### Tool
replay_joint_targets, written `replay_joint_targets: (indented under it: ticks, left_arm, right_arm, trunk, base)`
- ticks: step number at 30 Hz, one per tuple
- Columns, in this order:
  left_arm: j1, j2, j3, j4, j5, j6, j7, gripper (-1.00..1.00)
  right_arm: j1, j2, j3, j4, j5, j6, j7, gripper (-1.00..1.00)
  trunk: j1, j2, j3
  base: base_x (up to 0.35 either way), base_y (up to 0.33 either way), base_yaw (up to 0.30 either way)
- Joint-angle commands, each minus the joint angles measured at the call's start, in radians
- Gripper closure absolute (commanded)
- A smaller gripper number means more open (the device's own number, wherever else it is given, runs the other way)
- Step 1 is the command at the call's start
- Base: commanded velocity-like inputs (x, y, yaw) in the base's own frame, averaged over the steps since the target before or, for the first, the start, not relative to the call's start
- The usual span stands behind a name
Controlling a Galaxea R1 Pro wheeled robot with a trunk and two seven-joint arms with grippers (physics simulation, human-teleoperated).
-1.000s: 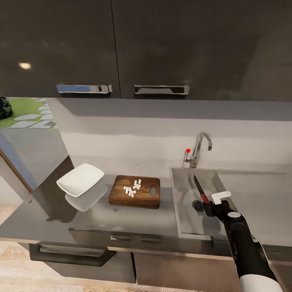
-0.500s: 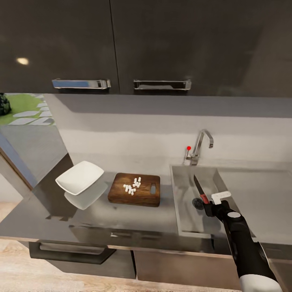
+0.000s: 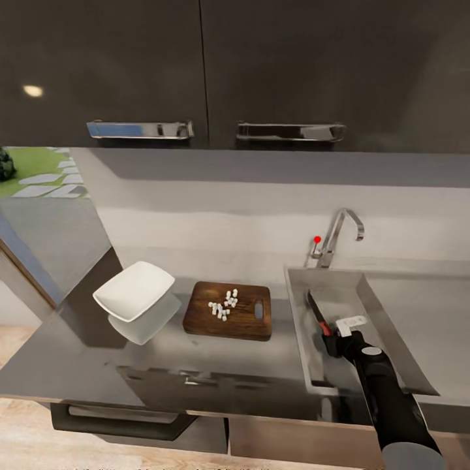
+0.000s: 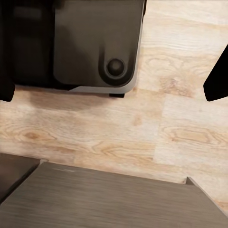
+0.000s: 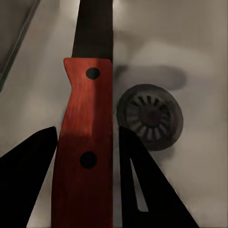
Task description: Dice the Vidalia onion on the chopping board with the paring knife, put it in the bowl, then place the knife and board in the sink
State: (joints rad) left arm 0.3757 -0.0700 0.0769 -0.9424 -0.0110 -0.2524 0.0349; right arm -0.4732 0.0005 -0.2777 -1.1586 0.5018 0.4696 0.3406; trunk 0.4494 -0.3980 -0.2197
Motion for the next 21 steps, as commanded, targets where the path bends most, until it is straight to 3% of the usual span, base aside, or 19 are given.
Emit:
replay_joint_targets:
  ticks: [1,3,8,21]
  left_arm:
    - [0.0,-0.001,0.001,-0.002,-0.001,-0.002,0.002,-1.0]
    - [0.0,-0.001,0.001,-0.002,-0.001,-0.002,0.002,-1.0]
    - [0.0,-0.001,0.001,-0.001,-0.001,-0.002,0.002,-1.0]
    - [0.0,-0.001,0.001,-0.001,-0.001,-0.001,0.003,-1.0]
  right_arm:
    - [-0.001,0.0,-0.002,0.003,0.01,0.002,0.009,1.0]
    - [-0.001,-0.001,-0.016,0.008,0.005,0.002,0.009,1.0]
    - [-0.001,-0.005,-0.154,0.011,-0.049,-0.001,0.009,1.0]
    - [-0.001,0.0,-0.168,0.011,-0.054,-0.027,0.008,1.0]
  trunk:
    - [0.001,-0.002,-0.003]
    - [0.001,-0.002,-0.007]
    - [0.001,-0.002,-0.015]
    - [0.001,-0.002,-0.031]
  base:
    - [0.015,0.017,0.0]
    - [0.006,0.007,0.0]
    - [0.001,0.001,0.0]
    - [0.0,0.0,0.03]
